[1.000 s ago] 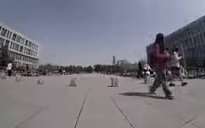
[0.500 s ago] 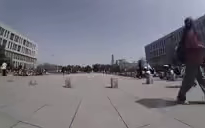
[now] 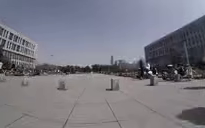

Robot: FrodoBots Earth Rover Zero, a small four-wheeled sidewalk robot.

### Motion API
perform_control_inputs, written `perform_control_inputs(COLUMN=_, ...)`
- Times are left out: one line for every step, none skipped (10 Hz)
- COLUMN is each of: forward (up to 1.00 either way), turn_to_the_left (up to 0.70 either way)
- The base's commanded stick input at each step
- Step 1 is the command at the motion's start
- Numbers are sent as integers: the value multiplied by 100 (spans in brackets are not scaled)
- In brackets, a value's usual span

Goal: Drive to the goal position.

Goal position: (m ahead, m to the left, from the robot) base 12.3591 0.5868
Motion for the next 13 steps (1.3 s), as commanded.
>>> perform_control_inputs(forward=100, turn_to_the_left=39)
perform_control_inputs(forward=100, turn_to_the_left=40)
perform_control_inputs(forward=100, turn_to_the_left=1)
perform_control_inputs(forward=100, turn_to_the_left=0)
perform_control_inputs(forward=100, turn_to_the_left=0)
perform_control_inputs(forward=100, turn_to_the_left=0)
perform_control_inputs(forward=100, turn_to_the_left=0)
perform_control_inputs(forward=100, turn_to_the_left=1)
perform_control_inputs(forward=100, turn_to_the_left=5)
perform_control_inputs(forward=100, turn_to_the_left=39)
perform_control_inputs(forward=100, turn_to_the_left=18)
perform_control_inputs(forward=100, turn_to_the_left=7)
perform_control_inputs(forward=100, turn_to_the_left=0)
